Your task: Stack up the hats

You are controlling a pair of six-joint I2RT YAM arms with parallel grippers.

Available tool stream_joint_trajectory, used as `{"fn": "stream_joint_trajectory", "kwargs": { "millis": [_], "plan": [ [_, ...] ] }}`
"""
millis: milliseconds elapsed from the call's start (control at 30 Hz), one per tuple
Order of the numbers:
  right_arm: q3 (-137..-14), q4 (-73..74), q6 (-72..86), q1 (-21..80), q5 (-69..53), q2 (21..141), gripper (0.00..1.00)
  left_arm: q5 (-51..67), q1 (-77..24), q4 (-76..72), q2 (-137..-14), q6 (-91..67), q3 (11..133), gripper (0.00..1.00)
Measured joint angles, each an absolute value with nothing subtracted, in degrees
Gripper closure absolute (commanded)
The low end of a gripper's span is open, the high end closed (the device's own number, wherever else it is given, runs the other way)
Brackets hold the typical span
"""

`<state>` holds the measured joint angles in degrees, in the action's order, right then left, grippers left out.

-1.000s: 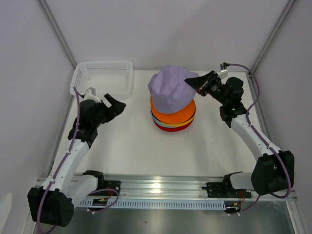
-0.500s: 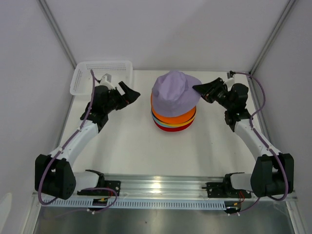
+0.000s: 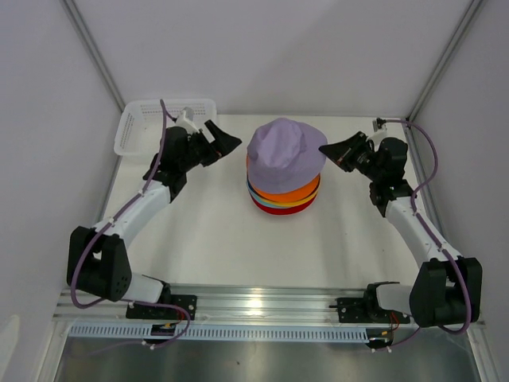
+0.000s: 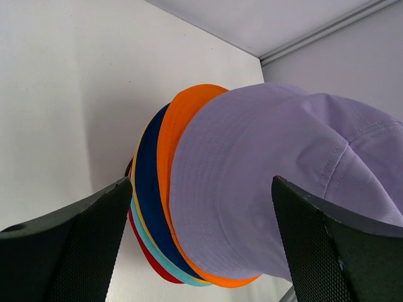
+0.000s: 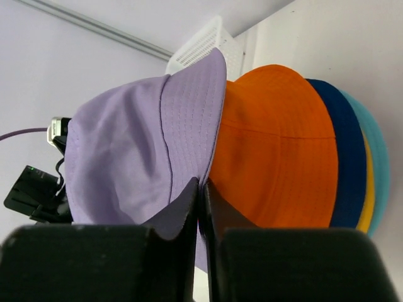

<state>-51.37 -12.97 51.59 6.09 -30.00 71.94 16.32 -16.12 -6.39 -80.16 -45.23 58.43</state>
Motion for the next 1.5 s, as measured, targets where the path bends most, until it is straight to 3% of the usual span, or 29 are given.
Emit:
{"fn": "stream_joint_trajectory", "kwargs": {
  "millis": [200,500,600,633,767,933,1500],
  "plan": [
    [-49.12,-12.23,50.24,5.3,-28.4,72.79,0.97,16.34,-17.56,-5.45,-81.89,-44.97,61.3,0.07],
    [-47.57,-13.04,49.15,4.97,-29.15,79.61,0.93,16.27,-18.13,-5.23,-82.91,-44.93,62.65,0.06],
    [-47.42,-13.65,49.12,4.71,-29.93,81.73,0.87,16.69,-18.37,-5.28,-83.9,-44.97,62.7,0.07],
    [-47.42,-13.8,49.08,4.58,-30.3,82.3,0.8,16.99,-18.41,-5.43,-84.29,-45.01,62.7,0.07],
    [-47.42,-13.82,48.45,4.36,-30.89,83.72,0.77,19.27,-18.5,-6.87,-85.91,-45.6,62.7,0.11],
    [-47.9,-12.32,46.59,4.34,-30.85,83.77,0.77,22.5,-18.52,-9.96,-87.61,-46.83,62.7,0.18],
    [-49.67,-8.58,44.69,4.27,-30.65,83.79,0.84,27.66,-18.52,-18.22,-96.75,-49.58,65.36,0.22]
  ]
}}
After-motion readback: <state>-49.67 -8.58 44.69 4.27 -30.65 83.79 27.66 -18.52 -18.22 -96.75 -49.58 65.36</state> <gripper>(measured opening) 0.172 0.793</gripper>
